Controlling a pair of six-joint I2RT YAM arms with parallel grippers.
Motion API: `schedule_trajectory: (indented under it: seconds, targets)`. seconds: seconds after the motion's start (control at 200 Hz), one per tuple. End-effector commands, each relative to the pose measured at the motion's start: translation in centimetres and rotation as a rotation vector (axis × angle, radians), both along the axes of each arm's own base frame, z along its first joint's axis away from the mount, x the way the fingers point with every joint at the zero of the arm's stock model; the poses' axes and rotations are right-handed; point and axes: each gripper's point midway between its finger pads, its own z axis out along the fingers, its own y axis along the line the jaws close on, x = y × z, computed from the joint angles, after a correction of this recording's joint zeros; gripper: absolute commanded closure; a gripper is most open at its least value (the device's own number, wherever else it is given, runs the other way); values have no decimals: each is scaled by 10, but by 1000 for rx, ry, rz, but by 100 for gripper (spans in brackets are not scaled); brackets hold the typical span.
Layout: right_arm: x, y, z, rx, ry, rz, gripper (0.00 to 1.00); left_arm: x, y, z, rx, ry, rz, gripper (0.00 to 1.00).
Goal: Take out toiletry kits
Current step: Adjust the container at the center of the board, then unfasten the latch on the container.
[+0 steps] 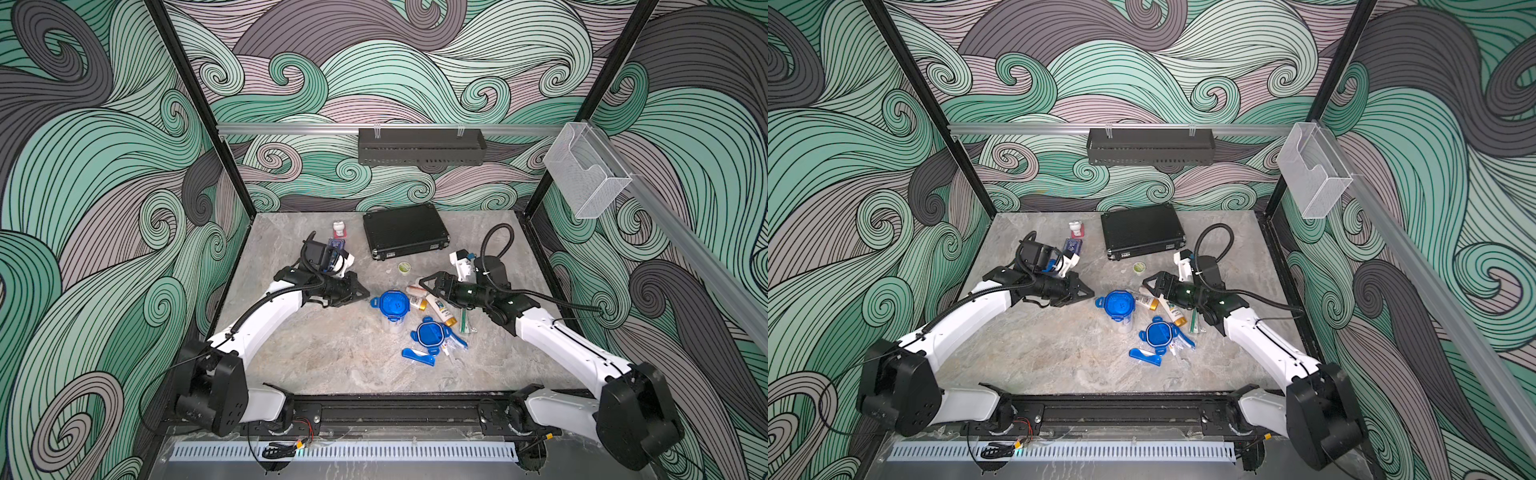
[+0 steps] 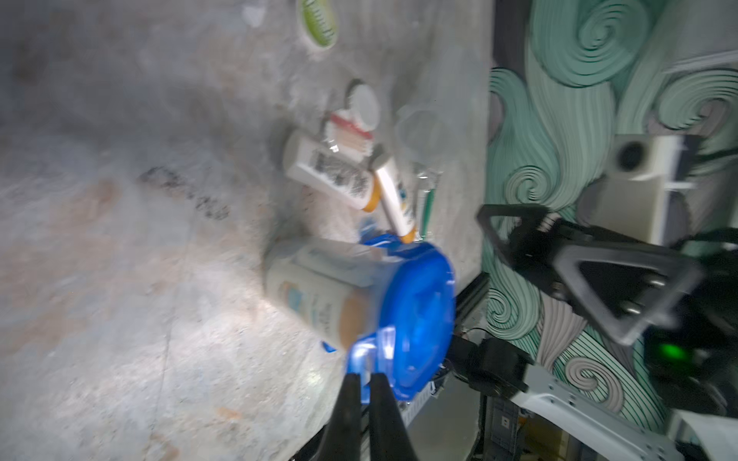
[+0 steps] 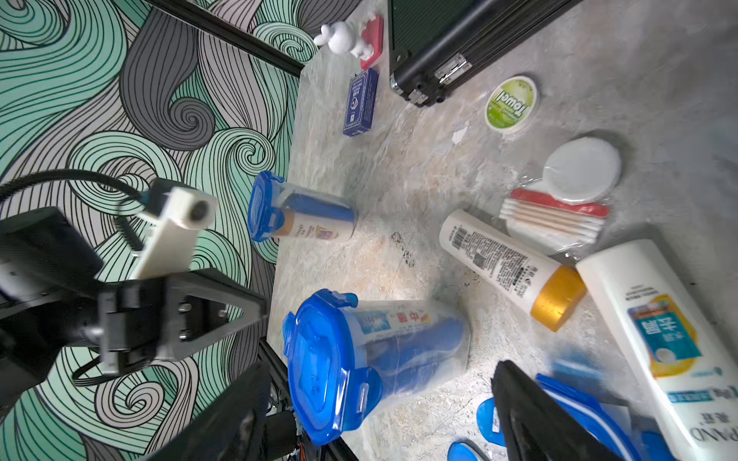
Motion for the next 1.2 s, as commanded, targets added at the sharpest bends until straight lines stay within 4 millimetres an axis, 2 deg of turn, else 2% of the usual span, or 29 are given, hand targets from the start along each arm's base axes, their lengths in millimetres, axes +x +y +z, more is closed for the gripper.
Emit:
schedule_trajectory:
  seconds: [0.0, 0.12, 0.13, 0.4, 0.6, 0.891, 1.196]
  targets:
    - [-9, -4, -6, -11, 8, 24, 12, -8, -36, 52, -177, -62, -108, 95]
    - [-8, -6, -5, -11, 8, 19, 12, -19, -70, 55, -183, -23, -214, 97]
    - [-8, -6, -6, -12, 11, 18, 12, -17, -73, 47, -174, 0, -218, 97]
    - [-11, -9, -7, -18, 10, 13, 12, -2, -90, -1, -169, 101, -219, 99]
    - [-11, -11, -9, -26, 10, 15, 12, 4, -94, -24, -166, 134, -225, 99]
    - [-10, -11, -12, -31, 24, 19, 12, -9, -89, -55, -161, 189, -225, 100]
    - [-8, -9, -13, -29, 30, 22, 12, -20, -85, -67, -169, 204, -228, 100]
